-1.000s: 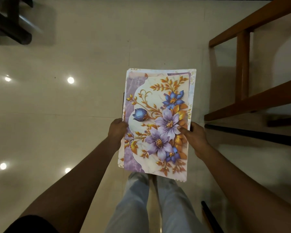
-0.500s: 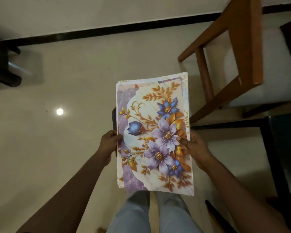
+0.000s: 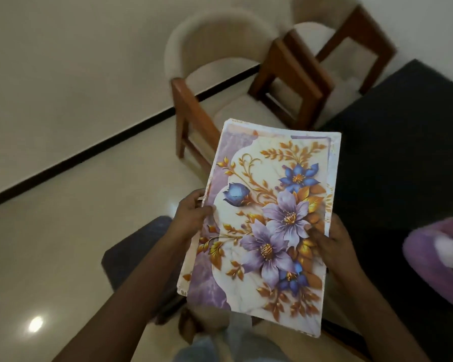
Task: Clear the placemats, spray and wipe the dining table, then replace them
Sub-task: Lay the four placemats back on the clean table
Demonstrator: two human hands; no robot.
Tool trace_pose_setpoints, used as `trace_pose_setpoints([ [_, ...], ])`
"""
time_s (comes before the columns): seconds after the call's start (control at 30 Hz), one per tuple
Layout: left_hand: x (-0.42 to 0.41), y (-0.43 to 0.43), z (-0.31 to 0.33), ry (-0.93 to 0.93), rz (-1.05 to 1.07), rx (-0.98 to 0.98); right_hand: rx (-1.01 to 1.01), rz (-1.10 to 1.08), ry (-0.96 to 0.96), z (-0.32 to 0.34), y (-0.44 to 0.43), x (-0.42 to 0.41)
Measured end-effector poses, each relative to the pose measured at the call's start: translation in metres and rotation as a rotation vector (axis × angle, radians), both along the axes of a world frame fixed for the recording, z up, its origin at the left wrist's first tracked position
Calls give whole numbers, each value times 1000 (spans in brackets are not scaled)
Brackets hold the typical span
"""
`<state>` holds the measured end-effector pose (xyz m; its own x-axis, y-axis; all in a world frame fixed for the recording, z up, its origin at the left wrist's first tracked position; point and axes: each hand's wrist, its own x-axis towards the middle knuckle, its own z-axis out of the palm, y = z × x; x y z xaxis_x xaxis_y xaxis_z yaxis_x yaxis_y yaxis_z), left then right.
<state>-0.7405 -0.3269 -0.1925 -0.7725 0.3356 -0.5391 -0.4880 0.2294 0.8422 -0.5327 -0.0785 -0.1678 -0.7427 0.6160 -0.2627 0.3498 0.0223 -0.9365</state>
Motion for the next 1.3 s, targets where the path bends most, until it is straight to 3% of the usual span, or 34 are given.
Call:
trace_pose_setpoints([
  [0.3, 2, 174, 63, 183, -186, -8, -51, -202, 95, 12, 113, 46],
  [0.43, -2, 233, 61, 206, -238, -88, -122, -216, 137, 19, 136, 62],
  [0.7, -27, 333, 29, 267, -370, -241, -184, -450, 62, -16, 192, 51],
  [1.07, -70, 412, -27, 239, -545, -397, -309, -610, -159, -54, 243, 16],
  [1.3, -73, 418, -40, 355, -556, -577, -374, -719, -221, -81, 242, 18],
])
